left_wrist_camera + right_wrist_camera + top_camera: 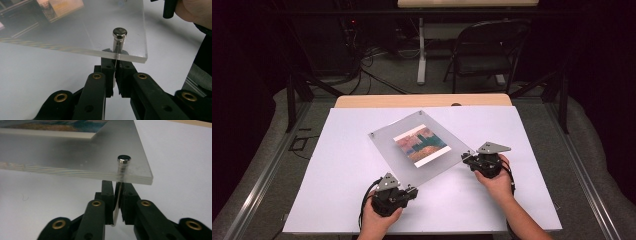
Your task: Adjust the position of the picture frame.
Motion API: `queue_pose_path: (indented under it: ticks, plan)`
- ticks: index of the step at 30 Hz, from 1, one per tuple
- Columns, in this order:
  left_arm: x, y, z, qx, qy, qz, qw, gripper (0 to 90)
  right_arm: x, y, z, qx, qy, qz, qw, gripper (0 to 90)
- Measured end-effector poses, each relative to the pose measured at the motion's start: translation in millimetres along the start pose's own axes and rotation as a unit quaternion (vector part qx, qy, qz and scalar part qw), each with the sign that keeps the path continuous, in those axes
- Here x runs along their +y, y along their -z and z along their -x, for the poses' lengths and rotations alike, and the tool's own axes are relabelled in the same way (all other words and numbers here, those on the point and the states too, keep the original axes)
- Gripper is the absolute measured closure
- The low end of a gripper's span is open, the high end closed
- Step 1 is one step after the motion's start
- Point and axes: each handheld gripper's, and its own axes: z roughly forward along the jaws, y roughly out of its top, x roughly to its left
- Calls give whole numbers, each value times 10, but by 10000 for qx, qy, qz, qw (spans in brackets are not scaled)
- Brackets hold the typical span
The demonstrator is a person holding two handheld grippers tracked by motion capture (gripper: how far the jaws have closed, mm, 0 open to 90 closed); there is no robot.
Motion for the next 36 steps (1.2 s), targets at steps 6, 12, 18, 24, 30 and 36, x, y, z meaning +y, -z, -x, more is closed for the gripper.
queue_pose_path:
  ticks: [6,12,18,24,30,36]
  plan:
    - [-5,73,-64,-2,75,12,10000,854,56,28,-37,198,7,137,9997,850]
    - [23,169,-145,12,136,116,9998,853,91,144,-115,343,38,201,9992,848]
    - [109,260,-357,144,316,365,9987,853,58,341,-287,425,7,274,9987,837]
    - [209,250,-517,323,330,478,9978,854,39,416,-418,467,-102,362,9982,831]
    - [274,225,-596,425,331,531,9971,854,59,371,-418,422,-218,396,9981,833]
    - [328,133,-693,501,362,496,9969,854,102,256,-352,343,-301,412,9981,840]
